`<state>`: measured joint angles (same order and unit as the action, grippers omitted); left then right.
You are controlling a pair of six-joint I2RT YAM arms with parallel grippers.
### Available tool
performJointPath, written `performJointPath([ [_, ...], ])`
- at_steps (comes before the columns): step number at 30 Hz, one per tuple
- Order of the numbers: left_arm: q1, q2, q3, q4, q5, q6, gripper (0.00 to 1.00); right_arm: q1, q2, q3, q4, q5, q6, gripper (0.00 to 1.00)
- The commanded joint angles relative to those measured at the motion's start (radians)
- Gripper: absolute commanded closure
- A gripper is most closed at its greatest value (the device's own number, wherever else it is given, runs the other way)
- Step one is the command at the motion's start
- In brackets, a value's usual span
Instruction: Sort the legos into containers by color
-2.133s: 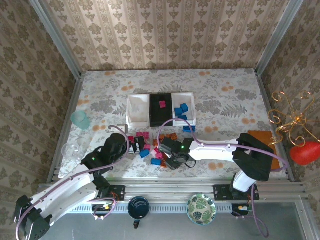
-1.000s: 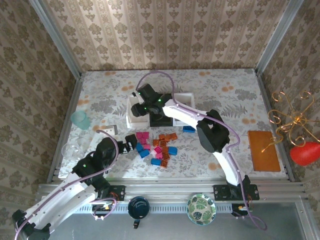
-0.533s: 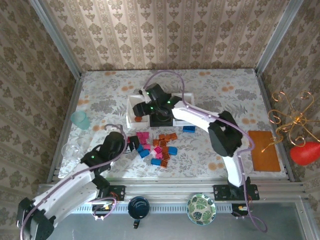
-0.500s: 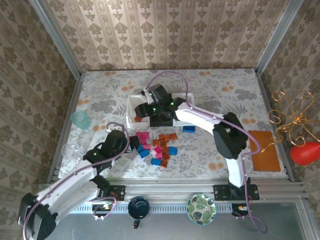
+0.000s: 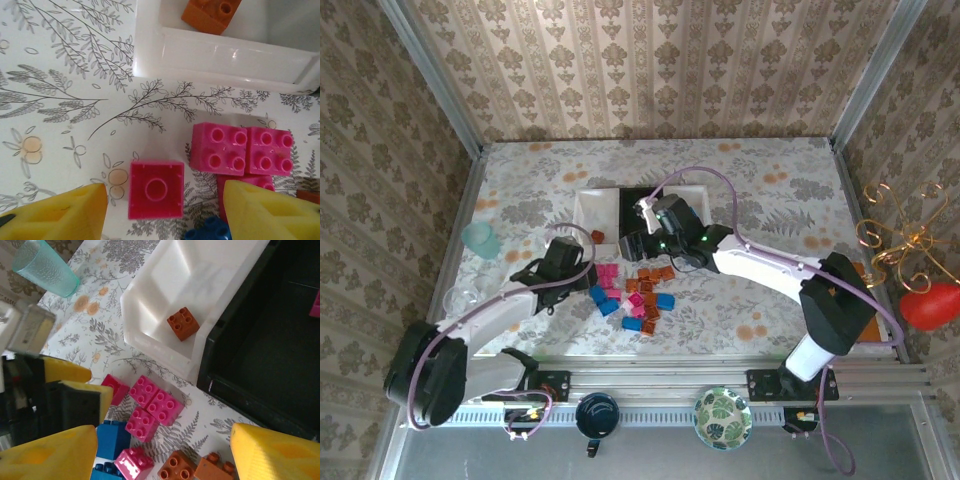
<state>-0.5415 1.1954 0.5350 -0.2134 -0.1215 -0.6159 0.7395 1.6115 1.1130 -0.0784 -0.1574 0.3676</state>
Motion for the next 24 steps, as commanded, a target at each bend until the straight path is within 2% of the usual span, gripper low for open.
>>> performJointPath([
  [1, 0.007, 0.047, 0.019, 0.038, 0.016, 0.030, 0.36, -0.002, -0.056, -0.023, 0.022, 0.042, 0.005, 0.28],
  [13, 0.022, 0.064, -0.003, 0.071, -0.005, 0.016, 0.45, -0.006, -0.083, -0.042, 0.016, 0.058, -0.002, 0.28],
  [24, 0.049, 0.171, -0.003, 0.104, 0.005, 0.010, 0.55, -0.009, -0.096, -0.042, 0.012, 0.065, -0.006, 0.28],
])
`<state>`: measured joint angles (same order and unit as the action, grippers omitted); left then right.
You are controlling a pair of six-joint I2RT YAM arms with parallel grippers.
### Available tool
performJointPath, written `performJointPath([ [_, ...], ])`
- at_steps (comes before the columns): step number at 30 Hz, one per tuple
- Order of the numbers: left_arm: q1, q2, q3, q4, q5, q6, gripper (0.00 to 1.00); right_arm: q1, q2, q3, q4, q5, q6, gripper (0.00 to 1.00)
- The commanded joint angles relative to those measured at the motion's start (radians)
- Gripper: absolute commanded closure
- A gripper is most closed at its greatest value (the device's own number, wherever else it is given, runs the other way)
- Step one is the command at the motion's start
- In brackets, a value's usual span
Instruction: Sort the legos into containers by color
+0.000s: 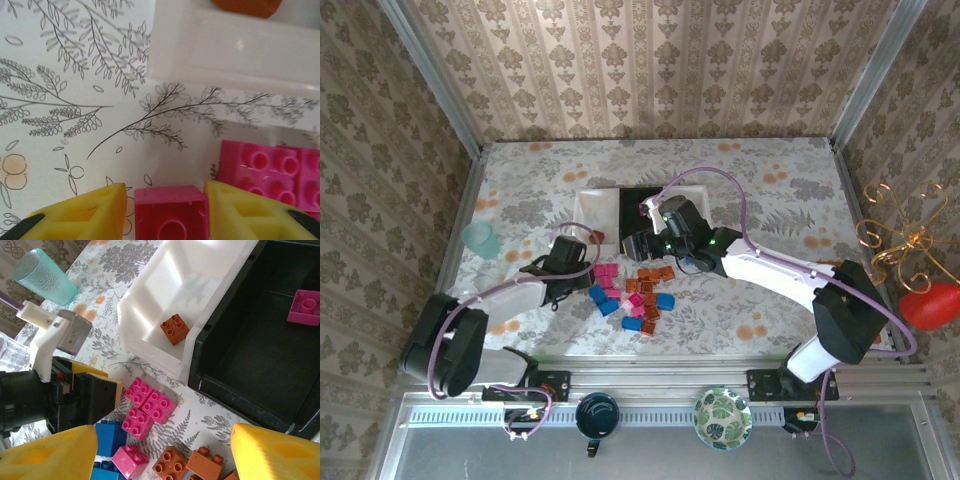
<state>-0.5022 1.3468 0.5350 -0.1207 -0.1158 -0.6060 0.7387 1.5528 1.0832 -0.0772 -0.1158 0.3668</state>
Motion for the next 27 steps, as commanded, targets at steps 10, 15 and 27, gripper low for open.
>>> performJointPath([
  [10, 0.003, -0.021, 0.002, 0.002, 0.037, -0.011, 0.71, -0.012, -0.048, -0.027, -0.002, 0.036, 0.001, 0.28],
  [15, -0.065, -0.104, 0.101, -0.077, 0.039, 0.013, 0.76, -0.024, -0.114, -0.100, 0.004, 0.092, 0.024, 0.27],
  [27, -0.180, 0.335, 0.662, -0.028, 0.150, 0.109, 0.79, -0.054, -0.316, -0.350, -0.024, 0.236, 0.088, 0.24],
])
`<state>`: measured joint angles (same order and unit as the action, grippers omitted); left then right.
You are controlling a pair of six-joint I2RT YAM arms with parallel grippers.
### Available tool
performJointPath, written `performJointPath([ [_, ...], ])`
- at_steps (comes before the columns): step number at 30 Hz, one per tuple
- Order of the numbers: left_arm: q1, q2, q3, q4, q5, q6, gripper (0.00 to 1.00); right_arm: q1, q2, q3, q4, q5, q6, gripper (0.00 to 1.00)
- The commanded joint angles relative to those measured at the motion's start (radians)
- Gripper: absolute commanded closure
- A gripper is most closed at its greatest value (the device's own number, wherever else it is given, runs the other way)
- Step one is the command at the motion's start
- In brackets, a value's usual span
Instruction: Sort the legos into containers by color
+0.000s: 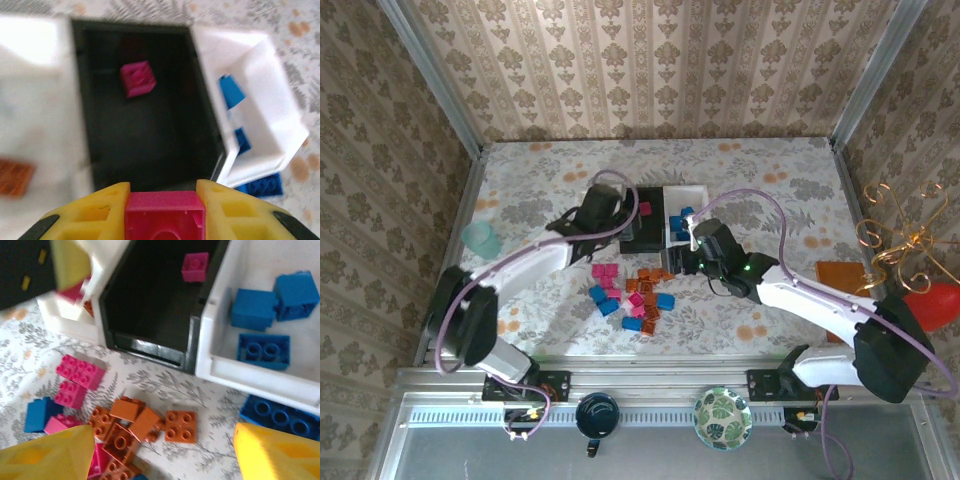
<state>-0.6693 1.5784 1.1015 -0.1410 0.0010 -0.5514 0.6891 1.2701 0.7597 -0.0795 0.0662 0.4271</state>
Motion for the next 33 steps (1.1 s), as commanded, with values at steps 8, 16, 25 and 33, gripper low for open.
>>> performJointPath([
  [8, -0.003, 0.400, 0.402, -0.120, 0.017, 0.082, 0.74, -0.007, -0.130, -0.111, -0.081, 0.045, 0.056, 0.21],
  [16, -0.003, 0.364, 0.443, -0.125, 0.052, 0.079, 0.37, -0.006, -0.094, -0.146, -0.063, -0.089, 0.043, 0.21],
  [25, -0.040, -0.012, 0.097, 0.023, 0.079, 0.042, 0.09, 0.047, 0.095, -0.077, 0.030, -0.166, 0.050, 0.24],
  [33, -0.058, -0.409, -0.308, 0.050, -0.038, -0.012, 0.00, 0.137, 0.248, 0.063, -0.005, -0.127, -0.001, 0.28],
])
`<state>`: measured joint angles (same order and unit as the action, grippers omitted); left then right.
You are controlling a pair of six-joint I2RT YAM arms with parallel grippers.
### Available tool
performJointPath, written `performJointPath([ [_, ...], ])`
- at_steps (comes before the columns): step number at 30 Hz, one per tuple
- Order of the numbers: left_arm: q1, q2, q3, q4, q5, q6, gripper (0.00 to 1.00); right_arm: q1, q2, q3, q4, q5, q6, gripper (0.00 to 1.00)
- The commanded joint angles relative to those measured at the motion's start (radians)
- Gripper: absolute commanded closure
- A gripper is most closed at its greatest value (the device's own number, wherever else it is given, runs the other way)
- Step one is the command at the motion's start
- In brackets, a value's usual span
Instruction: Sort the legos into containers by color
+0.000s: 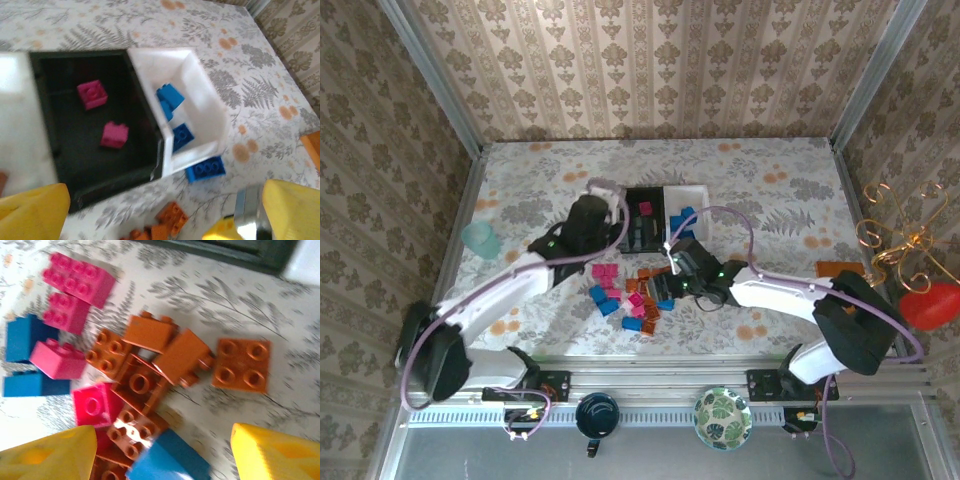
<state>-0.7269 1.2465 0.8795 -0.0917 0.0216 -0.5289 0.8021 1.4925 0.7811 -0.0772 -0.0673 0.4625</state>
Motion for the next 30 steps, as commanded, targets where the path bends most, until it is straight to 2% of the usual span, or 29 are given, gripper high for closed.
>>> performJointPath([
  [1, -0.002, -0.123, -0.127, -0.010, -0.071, -0.041, 0.00, 0.035, 0.037, 0.051, -0.028, 0.015, -0.044, 0.28],
  [8, -0.001, -0.332, -0.300, -0.076, -0.134, -0.084, 0.00, 0.048, 0.070, 0.017, -0.093, 0.083, -0.034, 0.32],
  [14, -0.001, -0.341, -0.310, -0.098, -0.143, -0.085, 0.00, 0.048, 0.078, -0.006, -0.154, 0.163, 0.000, 0.38],
  [23, -0.002, -0.339, -0.323, -0.095, -0.147, -0.082, 0.00, 0.010, -0.063, -0.092, -0.265, 0.271, 0.026, 0.48],
  [25, -0.002, -0.342, -0.328, -0.095, -0.150, -0.084, 0.00, 0.004, -0.112, -0.104, -0.258, 0.265, 0.014, 0.45],
  [28, 0.000, -0.348, -0.332, -0.092, -0.153, -0.086, 0.00, 0.005, -0.170, -0.104, -0.226, 0.210, -0.025, 0.29],
  [30, 0.000, -0.350, -0.332, -0.092, -0.153, -0.085, 0.00, 0.008, -0.158, -0.082, -0.246, 0.217, -0.015, 0.23],
])
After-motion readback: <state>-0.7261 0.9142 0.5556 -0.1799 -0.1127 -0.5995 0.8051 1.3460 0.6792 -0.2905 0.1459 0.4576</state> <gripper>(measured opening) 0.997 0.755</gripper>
